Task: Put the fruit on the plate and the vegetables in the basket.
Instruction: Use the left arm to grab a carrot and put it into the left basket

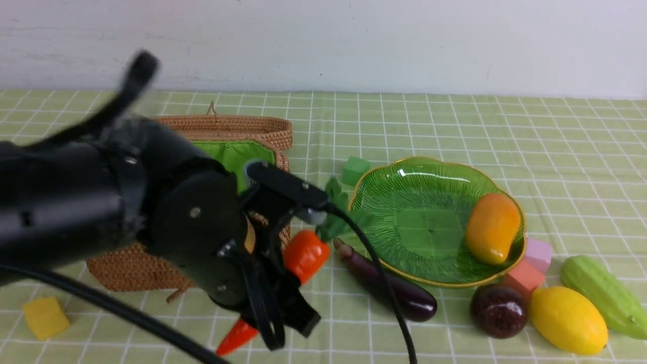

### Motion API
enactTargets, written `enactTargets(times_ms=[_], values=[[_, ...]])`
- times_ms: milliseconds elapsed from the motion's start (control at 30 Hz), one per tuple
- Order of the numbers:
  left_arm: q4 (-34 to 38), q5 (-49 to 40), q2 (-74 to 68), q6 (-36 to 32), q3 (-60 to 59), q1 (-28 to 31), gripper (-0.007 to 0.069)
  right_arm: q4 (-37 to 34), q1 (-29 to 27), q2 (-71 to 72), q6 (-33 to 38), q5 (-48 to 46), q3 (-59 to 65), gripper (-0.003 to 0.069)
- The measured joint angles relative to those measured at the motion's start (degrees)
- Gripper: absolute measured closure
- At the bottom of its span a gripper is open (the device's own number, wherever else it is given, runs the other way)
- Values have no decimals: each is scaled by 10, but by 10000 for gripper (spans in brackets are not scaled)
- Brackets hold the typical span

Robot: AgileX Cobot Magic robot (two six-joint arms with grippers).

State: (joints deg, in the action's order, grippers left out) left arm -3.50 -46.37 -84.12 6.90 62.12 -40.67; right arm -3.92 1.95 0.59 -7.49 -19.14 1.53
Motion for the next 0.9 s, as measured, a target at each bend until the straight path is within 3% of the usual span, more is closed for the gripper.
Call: enactTargets(times_ms=[133,367,467,733,800,900], values=[[-72,15,66,-2,61,39,358,0,0,0,0,0,0,417],[-108,40,-3,-95,195,219,358,0,0,0,0,0,0,417],[-110,41,-63,-129,203,241,358,0,0,0,0,0,0,417],[-84,34,-149,-141,203,243,357,0,0,0,0,-1,0,417],[-81,33,-151,-142,203,243,334,0,0,0,0,-1,0,417],[-78,32,-151,-130,203,243,204,1,0,0,0,-1,0,417]])
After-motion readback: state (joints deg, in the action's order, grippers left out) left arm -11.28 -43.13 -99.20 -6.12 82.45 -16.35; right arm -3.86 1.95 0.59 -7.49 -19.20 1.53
